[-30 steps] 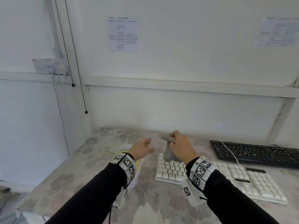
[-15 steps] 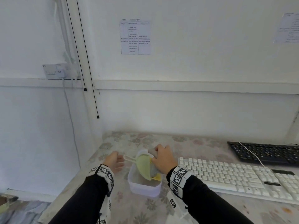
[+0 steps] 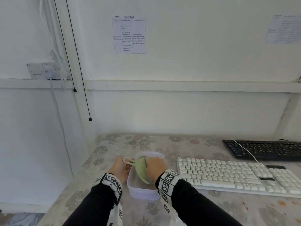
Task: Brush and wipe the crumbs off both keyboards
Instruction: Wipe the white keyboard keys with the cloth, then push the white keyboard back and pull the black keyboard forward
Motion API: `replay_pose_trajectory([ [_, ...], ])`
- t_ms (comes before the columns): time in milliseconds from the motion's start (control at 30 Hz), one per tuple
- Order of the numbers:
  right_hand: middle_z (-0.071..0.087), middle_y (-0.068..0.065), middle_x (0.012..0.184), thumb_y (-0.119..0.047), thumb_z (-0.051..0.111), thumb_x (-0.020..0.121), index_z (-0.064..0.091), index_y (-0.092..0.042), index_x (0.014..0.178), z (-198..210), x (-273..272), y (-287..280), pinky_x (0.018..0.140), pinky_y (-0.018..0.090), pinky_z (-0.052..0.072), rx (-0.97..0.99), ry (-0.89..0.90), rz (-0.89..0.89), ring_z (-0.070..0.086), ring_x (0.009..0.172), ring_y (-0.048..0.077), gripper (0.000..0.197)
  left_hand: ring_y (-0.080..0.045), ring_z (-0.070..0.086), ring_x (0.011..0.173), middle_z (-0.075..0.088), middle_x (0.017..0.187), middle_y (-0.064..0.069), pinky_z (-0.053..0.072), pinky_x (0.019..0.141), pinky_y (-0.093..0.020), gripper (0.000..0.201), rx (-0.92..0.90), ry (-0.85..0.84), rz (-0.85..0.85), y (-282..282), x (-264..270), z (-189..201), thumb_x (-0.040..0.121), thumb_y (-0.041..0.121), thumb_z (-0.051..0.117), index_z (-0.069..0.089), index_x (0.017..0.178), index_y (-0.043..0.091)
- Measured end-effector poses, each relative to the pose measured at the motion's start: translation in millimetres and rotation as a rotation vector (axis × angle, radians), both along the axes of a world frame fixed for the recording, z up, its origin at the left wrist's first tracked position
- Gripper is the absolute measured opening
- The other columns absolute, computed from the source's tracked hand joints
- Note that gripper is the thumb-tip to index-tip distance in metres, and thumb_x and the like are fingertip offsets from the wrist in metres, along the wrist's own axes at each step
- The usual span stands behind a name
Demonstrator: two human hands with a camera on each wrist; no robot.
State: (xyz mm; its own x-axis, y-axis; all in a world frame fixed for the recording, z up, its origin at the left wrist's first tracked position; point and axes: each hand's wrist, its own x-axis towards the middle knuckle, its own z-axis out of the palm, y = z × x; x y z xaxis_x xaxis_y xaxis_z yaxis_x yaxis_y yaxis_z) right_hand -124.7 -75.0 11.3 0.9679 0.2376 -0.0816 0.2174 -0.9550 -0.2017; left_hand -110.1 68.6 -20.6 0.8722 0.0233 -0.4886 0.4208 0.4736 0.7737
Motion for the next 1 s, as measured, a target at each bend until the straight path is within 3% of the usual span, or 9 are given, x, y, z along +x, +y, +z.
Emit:
replay_pose_trajectory([
  [167, 0.052, 0.019, 0.123, -0.010, 0.040, 0.092, 0.044, -0.004, 0.125, -1.5, -4.0, -2.4, 0.095, 0.038, 0.040, -0.111, -0.072, -0.043, 0.044, 0.117, 0.034, 0.034, -0.028, 0.049, 0.069, 0.054, 0.080, -0.016, 0.042, 0.063, -0.036, 0.053, -0.001, 0.064, 0.032, -1.9, 3.5, 4.1, 0.101, 0.039, 0.027, 0.058, 0.083, 0.000],
  [333, 0.052, 0.018, 0.127, -0.006, 0.044, 0.093, 0.047, -0.002, 0.118, 8.2, -1.8, -8.5, 0.089, 0.032, 0.046, -0.058, 0.046, 0.051, 0.053, 0.114, 0.030, 0.026, -0.027, 0.050, 0.066, 0.056, 0.077, -0.015, 0.041, 0.058, -0.036, 0.049, 0.046, 0.069, 0.043, -3.9, 4.7, 7.3, 0.100, 0.036, 0.033, 0.060, 0.085, -0.002],
  [467, 0.059, 0.017, 0.104, -0.013, 0.047, 0.092, 0.053, -0.003, 0.106, 7.3, -3.1, -12.3, 0.054, 0.024, 0.038, 0.046, 0.098, 0.102, 0.059, 0.093, 0.028, 0.018, -0.028, 0.054, 0.071, 0.059, 0.082, -0.016, 0.044, 0.060, -0.037, 0.046, 0.107, 0.060, 0.071, -2.5, 8.6, 6.9, 0.099, 0.035, 0.035, 0.062, 0.089, -0.001],
  [567, 0.055, 0.010, 0.087, -0.026, 0.047, 0.091, 0.060, -0.003, 0.081, 11.3, -3.2, -30.8, 0.070, 0.029, 0.045, 0.245, -0.007, 0.090, 0.054, 0.076, 0.023, 0.028, -0.029, 0.055, 0.073, 0.059, 0.084, -0.015, 0.045, 0.061, -0.036, 0.040, 0.172, 0.053, 0.089, -2.5, 8.5, 11.0, 0.099, 0.034, 0.036, 0.059, 0.090, 0.002],
  [667, 0.058, 0.005, 0.099, -0.028, 0.050, 0.092, 0.067, -0.006, 0.102, 22.3, 2.4, -68.1, 0.082, 0.028, 0.040, 0.327, 0.001, 0.110, 0.053, 0.092, 0.018, 0.029, -0.029, 0.054, 0.079, 0.058, 0.089, -0.011, 0.044, 0.071, -0.034, 0.033, 0.317, 0.024, 0.108, -6.4, 9.2, 22.6, 0.100, 0.033, 0.036, 0.055, 0.095, 0.007],
  [800, 0.063, 0.008, 0.117, -0.025, 0.052, 0.092, 0.065, -0.007, 0.109, 31.0, 10.9, -129.6, 0.090, 0.028, 0.042, 0.281, 0.042, 0.075, 0.057, 0.108, 0.021, 0.028, -0.027, 0.039, 0.090, 0.040, 0.073, -0.011, 0.029, 0.080, -0.033, 0.035, 0.789, -0.131, 0.233, -27.3, 10.2, 44.3, 0.100, 0.021, 0.032, 0.040, 0.069, 0.007],
  [867, 0.060, 0.006, 0.122, -0.026, 0.054, 0.091, 0.062, -0.010, 0.115, 33.2, 11.4, -165.5, 0.095, 0.028, 0.041, 0.295, 0.040, 0.002, 0.055, 0.112, 0.019, 0.030, -0.038, 0.051, 0.103, 0.056, 0.100, -0.027, 0.038, 0.091, -0.042, 0.035, 0.933, -0.278, 0.315, -46.2, 11.8, 48.9, 0.098, 0.020, 0.035, 0.056, 0.094, -0.008],
  [933, 0.055, 0.004, 0.129, -0.027, 0.057, 0.089, 0.056, -0.013, 0.122, 33.7, 11.0, -207.4, 0.099, 0.027, 0.038, 0.289, 0.028, -0.066, 0.051, 0.118, 0.018, 0.036, -0.034, 0.045, 0.126, 0.050, 0.135, -0.019, 0.034, 0.105, -0.042, 0.039, 0.978, -0.430, 0.326, -75.2, 10.6, 54.7, 0.098, 0.019, 0.041, 0.052, 0.129, -0.002],
  [1000, 0.048, 0.003, 0.136, -0.037, 0.063, 0.085, 0.048, -0.014, 0.131, 33.6, 10.0, -254.1, 0.103, 0.027, 0.034, 0.209, 0.032, -0.124, 0.045, 0.125, 0.018, 0.054, -0.026, 0.039, 0.132, 0.044, 0.142, -0.011, 0.031, 0.108, -0.036, 0.039, 0.953, -0.576, 0.280, -110.9, 8.5, 61.6, 0.097, 0.014, 0.047, 0.048, 0.135, 0.005],
])
